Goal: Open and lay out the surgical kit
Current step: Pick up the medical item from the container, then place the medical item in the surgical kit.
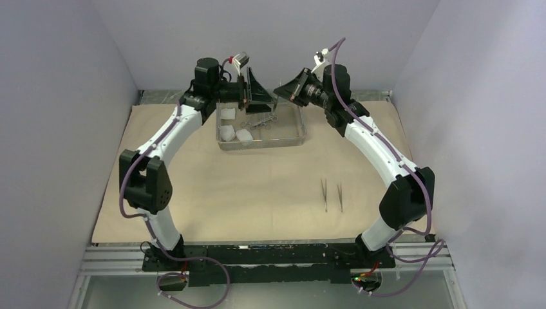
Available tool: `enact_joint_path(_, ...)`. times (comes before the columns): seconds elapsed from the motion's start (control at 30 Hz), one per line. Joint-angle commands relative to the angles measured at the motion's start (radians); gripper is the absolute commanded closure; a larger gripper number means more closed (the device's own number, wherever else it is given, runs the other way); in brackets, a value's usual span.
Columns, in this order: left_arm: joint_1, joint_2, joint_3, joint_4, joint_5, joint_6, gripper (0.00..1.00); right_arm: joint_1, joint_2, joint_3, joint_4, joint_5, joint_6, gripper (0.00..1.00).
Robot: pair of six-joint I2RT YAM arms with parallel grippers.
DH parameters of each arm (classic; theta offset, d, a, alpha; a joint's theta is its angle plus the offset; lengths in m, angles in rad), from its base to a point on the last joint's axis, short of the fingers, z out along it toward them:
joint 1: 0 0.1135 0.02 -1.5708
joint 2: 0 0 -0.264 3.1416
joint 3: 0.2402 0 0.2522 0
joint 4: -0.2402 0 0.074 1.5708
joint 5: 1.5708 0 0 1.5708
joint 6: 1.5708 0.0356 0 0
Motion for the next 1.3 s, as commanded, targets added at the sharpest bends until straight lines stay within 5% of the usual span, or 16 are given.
enact_joint_path(0.0,0.003,-0.118,0.117,-0.654,-0.301,0.564,0.07,0.003,-0.080,-0.003,-0.256,0.196,-0.176,1.00)
enact_joint_path(0.17,0.036,-0.196,0.027,-0.850,-0.689,0.683,0.07,0.085,-0.137,-0.104,-0.557,0.476,-0.289,1.00)
enact_joint_path(0.37,0.044,-0.327,-0.146,-0.793,-0.950,0.693,0.06,0.232,-0.209,-0.354,-0.738,0.649,-0.220,1.00)
enact_joint_path(0.63,0.047,-0.367,-0.233,-0.765,-0.935,0.679,0.07,0.276,-0.177,-0.591,-0.702,0.683,-0.163,1.00)
enact_joint_path(1.13,0.049,-0.372,-0.251,-0.760,-0.936,0.688,0.08,0.274,-0.039,-0.649,-0.509,0.738,-0.223,1.00)
enact_joint_path(1.27,0.049,-0.371,-0.250,-0.765,-0.945,0.695,0.08,0.275,-0.022,-0.668,-0.506,0.738,-0.216,0.88)
